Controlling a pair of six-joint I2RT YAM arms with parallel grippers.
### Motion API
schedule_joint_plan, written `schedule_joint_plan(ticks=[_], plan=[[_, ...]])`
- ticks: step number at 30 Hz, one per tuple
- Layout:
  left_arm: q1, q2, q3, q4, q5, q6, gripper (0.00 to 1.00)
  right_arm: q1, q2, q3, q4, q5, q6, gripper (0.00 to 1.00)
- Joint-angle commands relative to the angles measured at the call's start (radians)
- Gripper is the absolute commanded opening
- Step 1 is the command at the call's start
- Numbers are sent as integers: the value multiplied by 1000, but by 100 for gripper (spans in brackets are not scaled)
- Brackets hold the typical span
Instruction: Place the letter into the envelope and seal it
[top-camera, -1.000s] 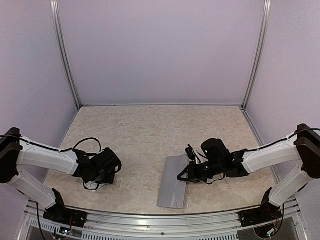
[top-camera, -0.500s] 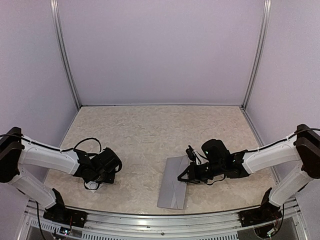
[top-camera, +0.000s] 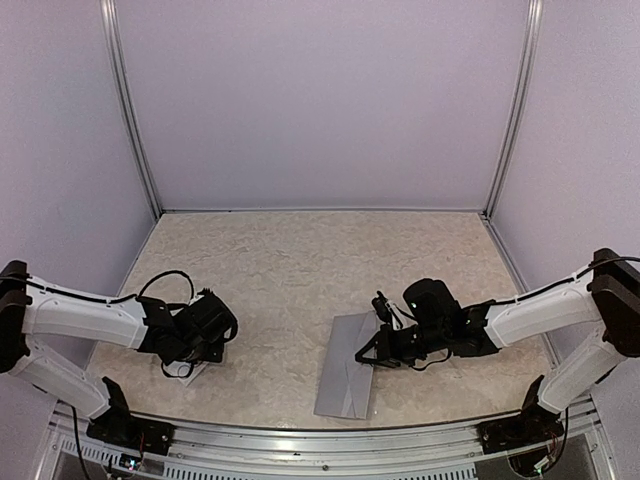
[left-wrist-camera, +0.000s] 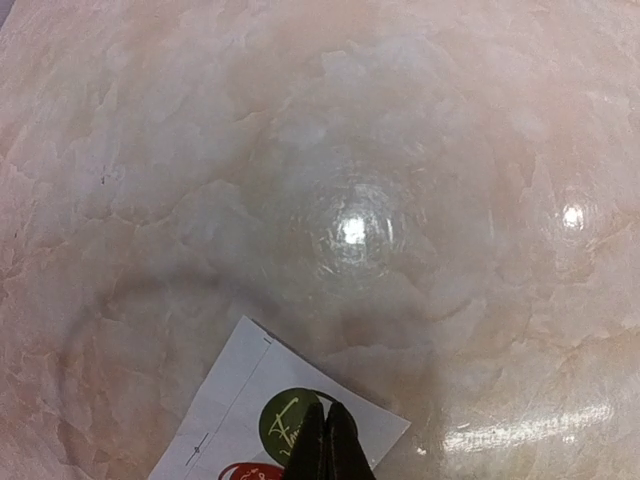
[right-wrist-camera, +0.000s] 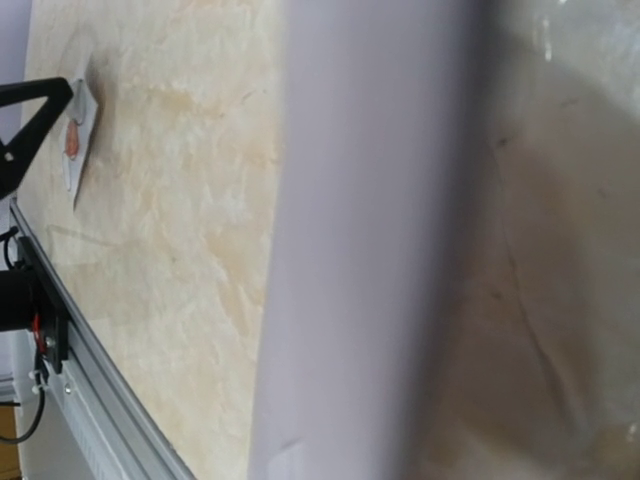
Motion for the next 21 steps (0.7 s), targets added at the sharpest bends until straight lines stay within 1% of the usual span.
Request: schedule_joint_plan(ticks=[1, 6, 9, 15, 19, 21], plan=[[8, -60, 10, -36, -5, -26, 0, -2, -14, -17, 3, 6, -4, 0], [10, -125, 15, -65, 16, -41, 0, -3, -17, -18, -6, 16, -6, 0], [12, -167, 19, -63, 52, -33, 0, -2, -19, -18, -8, 12, -11, 0], [12, -291, 27, 16, 203, 24, 0, -1, -47, -13, 0, -5, -43, 0], [13, -344, 51, 32, 270, 32, 0, -2, -33, 30, -115, 22, -76, 0], [14, -354, 57, 15, 262, 31, 0, -2, -31, 25, -111, 18, -77, 0]])
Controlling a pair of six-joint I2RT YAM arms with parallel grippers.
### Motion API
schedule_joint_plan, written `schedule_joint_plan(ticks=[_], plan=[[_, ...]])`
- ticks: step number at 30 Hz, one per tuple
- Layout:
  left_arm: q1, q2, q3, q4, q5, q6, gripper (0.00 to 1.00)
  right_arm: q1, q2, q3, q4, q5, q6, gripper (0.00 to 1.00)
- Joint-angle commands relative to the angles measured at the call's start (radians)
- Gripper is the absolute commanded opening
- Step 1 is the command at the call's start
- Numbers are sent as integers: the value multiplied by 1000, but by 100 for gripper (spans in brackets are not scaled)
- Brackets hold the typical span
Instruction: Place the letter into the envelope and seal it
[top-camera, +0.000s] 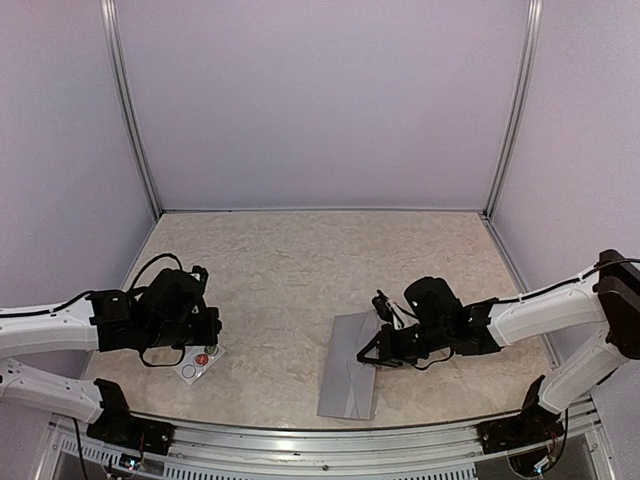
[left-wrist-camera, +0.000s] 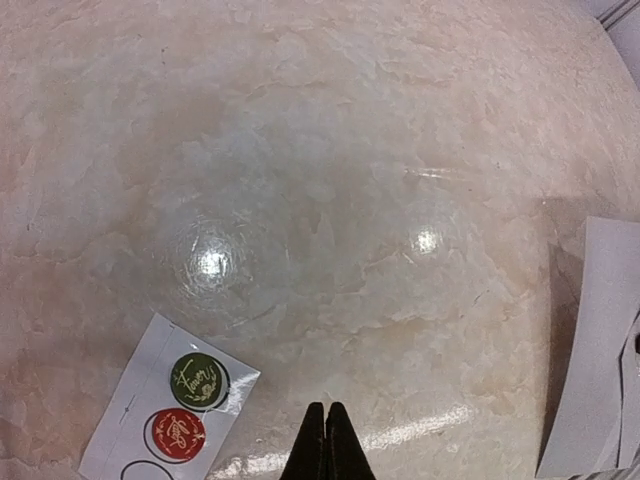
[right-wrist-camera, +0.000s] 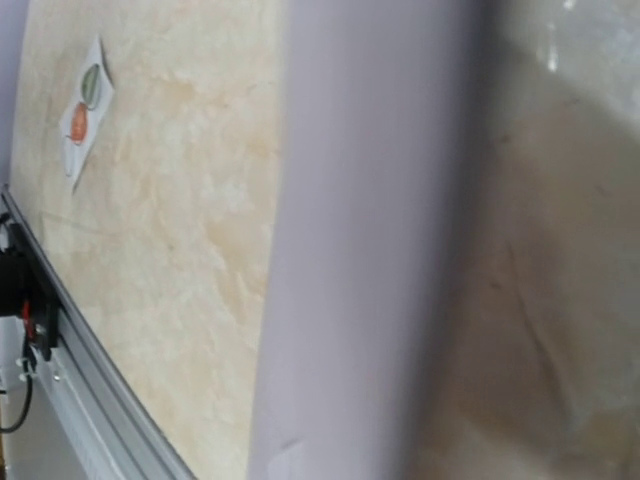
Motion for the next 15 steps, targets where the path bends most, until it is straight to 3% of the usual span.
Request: schedule_joint_plan(ticks=[1, 2, 10, 15], plan=[[12, -28, 39, 5, 37, 18, 0, -2, -7, 17, -65, 14, -38, 0], [22, -22, 39, -16, 17, 14, 0, -2, -9, 20, -67, 15, -39, 0], [63, 130, 57, -107, -98, 11, 32, -1, -21, 38, -106, 37, -58, 1], [64, 200, 52, -85, -84, 30, 43, -2, -16, 22, -79, 31, -46, 0]])
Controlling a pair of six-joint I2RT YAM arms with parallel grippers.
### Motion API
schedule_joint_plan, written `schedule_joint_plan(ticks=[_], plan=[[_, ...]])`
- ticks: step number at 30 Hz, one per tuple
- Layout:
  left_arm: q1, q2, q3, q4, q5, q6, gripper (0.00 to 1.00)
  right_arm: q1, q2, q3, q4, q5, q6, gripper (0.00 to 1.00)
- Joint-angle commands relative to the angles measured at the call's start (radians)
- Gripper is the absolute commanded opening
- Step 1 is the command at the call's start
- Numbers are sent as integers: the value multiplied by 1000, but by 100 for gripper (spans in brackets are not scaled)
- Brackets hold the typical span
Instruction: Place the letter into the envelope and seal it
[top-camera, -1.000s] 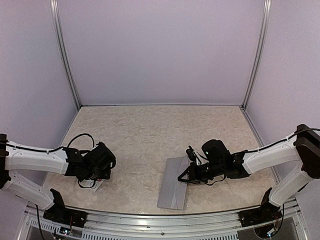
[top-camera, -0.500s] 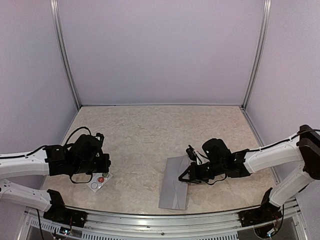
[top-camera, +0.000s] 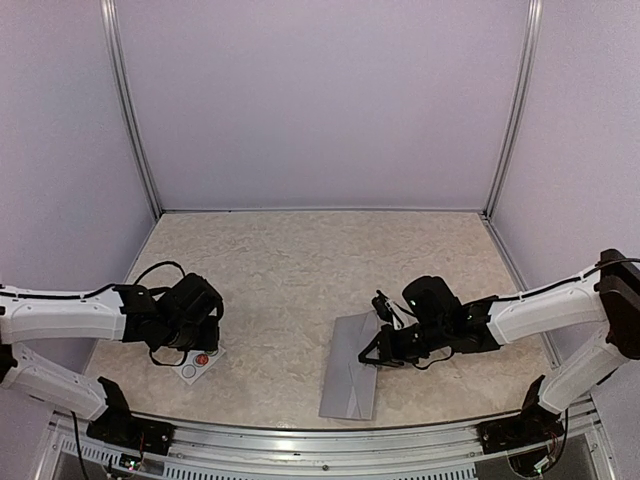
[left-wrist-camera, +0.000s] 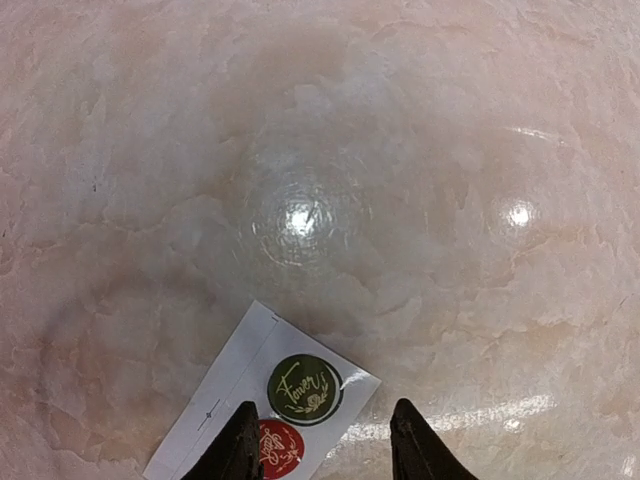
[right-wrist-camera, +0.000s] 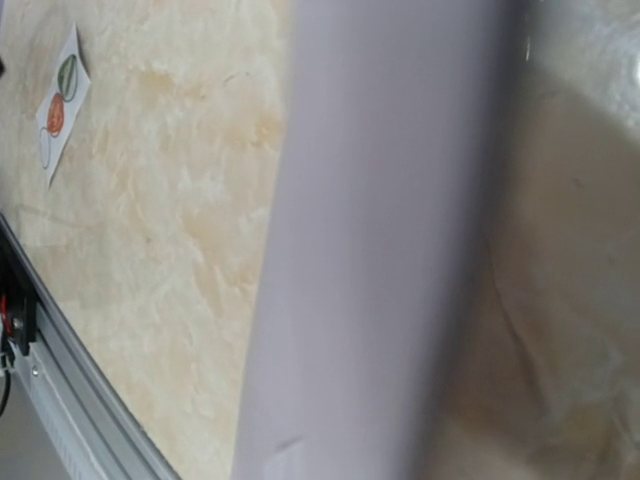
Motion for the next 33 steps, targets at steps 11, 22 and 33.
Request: schedule_joint_plan(ticks=[11, 22, 33], plan=[[15, 143, -6, 49, -9, 43, 43, -1, -1, -11, 16, 5, -1, 0], [16, 196, -12, 84, -3, 67, 36, -2, 3, -19, 32, -3, 5, 0], [22, 228, -21, 87, -10, 48, 26, -2, -1, -29, 39, -4, 12, 0]])
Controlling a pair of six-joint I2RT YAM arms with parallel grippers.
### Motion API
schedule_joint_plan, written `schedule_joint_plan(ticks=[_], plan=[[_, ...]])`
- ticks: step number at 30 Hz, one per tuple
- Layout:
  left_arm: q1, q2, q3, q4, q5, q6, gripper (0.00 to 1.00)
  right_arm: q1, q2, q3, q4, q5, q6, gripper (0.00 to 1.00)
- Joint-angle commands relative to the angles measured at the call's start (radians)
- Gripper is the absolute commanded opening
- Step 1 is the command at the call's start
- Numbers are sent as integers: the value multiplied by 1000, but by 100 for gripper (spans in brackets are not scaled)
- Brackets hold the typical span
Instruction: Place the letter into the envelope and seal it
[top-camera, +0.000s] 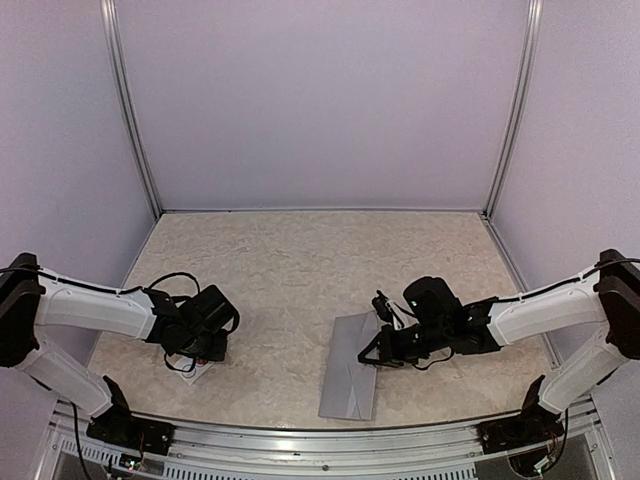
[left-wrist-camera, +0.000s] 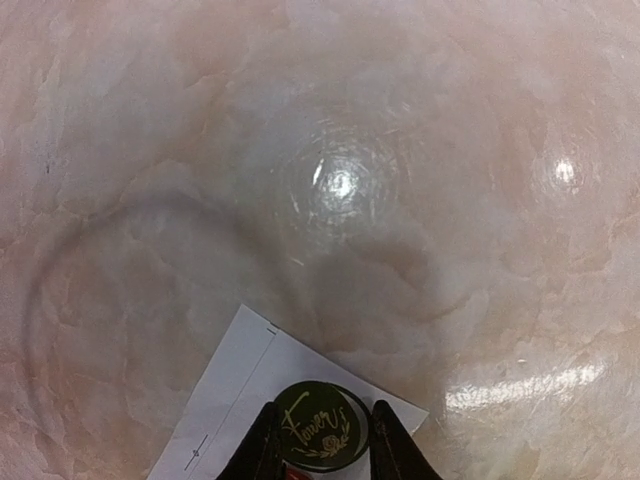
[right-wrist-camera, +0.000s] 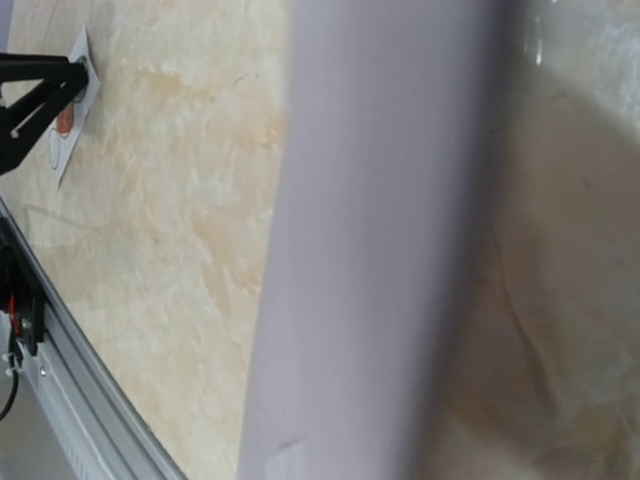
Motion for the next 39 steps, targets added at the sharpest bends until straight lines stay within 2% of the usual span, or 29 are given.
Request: schedule_joint_plan(ticks=[1, 11, 22, 33, 39], plan=[[17, 7, -17, 15, -7, -10, 25, -2, -2, -21, 15, 3, 4, 0], [33, 6, -30, 24, 0, -11, 17, -2, 0, -29, 27, -1, 7, 0], [33, 8, -30, 13, -18, -15, 0, -2, -2, -31, 33, -3, 10, 0], [34, -70, -24, -25, -82, -42, 0, -2, -12, -33, 30, 5, 12, 0], [35, -149, -23, -30, -57, -41, 0, -2, -15, -36, 29, 9, 14, 0]])
